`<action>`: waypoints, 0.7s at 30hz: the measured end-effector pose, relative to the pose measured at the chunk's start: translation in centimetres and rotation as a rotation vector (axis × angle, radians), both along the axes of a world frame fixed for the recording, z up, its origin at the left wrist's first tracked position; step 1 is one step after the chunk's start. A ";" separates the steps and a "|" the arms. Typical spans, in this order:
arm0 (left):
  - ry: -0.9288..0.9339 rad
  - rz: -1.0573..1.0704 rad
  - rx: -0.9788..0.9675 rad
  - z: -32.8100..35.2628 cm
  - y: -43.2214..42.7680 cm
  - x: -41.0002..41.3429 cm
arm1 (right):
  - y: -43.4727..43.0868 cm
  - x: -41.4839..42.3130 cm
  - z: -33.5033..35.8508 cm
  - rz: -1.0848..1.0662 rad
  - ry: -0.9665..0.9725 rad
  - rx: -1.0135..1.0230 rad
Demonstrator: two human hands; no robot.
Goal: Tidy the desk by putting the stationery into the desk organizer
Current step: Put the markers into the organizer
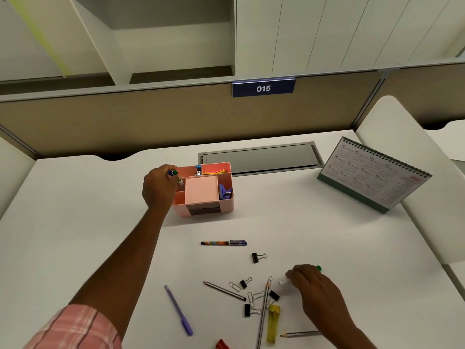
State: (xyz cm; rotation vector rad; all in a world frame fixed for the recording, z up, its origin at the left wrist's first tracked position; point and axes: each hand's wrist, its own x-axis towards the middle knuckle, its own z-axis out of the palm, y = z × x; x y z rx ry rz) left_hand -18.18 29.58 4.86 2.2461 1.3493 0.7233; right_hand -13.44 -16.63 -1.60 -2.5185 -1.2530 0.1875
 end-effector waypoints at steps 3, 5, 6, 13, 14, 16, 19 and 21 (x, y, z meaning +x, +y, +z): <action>-0.007 0.006 -0.009 -0.1 0.3 0.2 | 1.3 -0.6 1.8 -0.055 0.087 0.126; -0.009 0.029 -0.010 -0.3 0.1 0.3 | 2.3 -0.5 2.8 -0.099 0.172 0.208; -0.017 0.043 -0.004 -0.3 -0.2 0.4 | 2.9 -0.3 3.2 -0.130 0.238 0.258; -0.228 -0.122 -0.232 1.6 -6.4 0.0 | 7.1 0.7 6.5 -0.366 0.953 0.587; -0.262 -0.198 -0.352 2.2 -8.1 -0.3 | 7.7 0.6 6.9 -0.373 1.005 0.620; -0.280 -0.383 -0.582 3.4 -11.7 -1.1 | 8.9 0.4 7.6 -0.383 1.066 0.666; -0.222 -0.625 -0.766 4.3 -16.1 -2.5 | 10.5 0.1 8.5 -0.369 1.081 0.676; -0.236 -0.671 -0.805 4.0 -17.8 -3.2 | 11.1 -0.2 8.8 -0.343 1.037 0.656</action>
